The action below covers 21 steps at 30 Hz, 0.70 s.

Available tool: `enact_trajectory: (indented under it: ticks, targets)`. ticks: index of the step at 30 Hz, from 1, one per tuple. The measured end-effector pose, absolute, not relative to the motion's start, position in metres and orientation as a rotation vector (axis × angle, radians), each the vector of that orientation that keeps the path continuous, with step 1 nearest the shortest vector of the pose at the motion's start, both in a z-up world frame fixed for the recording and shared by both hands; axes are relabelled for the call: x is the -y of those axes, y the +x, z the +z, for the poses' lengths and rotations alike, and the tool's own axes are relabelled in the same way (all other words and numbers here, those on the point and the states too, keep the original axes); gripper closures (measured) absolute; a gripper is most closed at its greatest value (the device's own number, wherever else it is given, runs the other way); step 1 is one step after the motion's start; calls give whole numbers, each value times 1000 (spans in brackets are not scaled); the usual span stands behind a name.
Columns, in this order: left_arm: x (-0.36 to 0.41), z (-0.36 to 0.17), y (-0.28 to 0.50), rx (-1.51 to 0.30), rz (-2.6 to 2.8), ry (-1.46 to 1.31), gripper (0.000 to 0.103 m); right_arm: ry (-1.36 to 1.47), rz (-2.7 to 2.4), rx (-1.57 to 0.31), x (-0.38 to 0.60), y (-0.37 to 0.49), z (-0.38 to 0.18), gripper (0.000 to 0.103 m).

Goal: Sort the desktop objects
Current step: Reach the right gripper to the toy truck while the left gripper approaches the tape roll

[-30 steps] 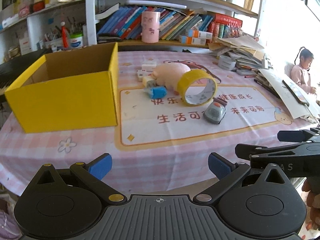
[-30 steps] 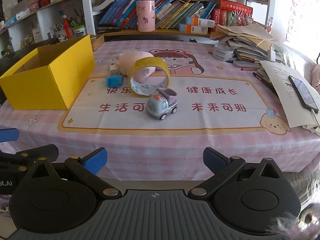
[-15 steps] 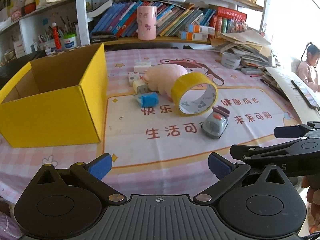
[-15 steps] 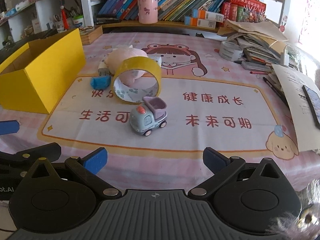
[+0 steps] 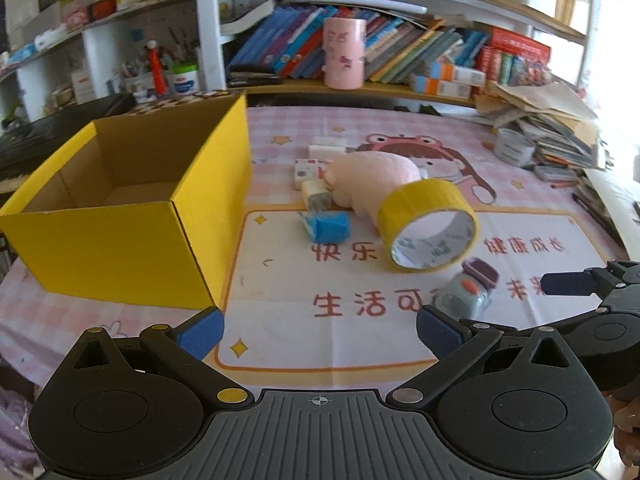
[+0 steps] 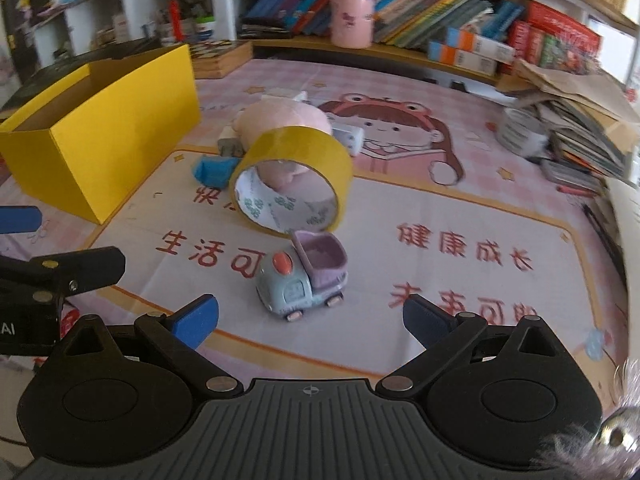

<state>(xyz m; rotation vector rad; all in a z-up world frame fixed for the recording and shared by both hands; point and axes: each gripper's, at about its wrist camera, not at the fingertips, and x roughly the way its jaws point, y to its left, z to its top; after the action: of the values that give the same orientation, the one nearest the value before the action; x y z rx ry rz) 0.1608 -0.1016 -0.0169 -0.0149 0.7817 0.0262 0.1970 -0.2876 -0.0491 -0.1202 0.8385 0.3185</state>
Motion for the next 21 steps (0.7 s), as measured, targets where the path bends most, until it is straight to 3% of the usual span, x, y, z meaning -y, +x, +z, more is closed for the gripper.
enact_trajectory:
  ticks: [12, 13, 15, 21]
  targets:
    - [118, -21, 177, -813, 116, -16, 0, -167, 462, -865, 286, 236, -70, 13]
    - [120, -21, 179, -812, 119, -14, 0, -175, 469, -857, 286, 237, -73, 17]
    - [123, -20, 182, -809, 118, -9, 0, -188, 490, -879, 286, 241, -78, 39]
    - [137, -23, 200, -817, 66, 0, 0, -160, 499, -862, 306, 245, -71, 42]
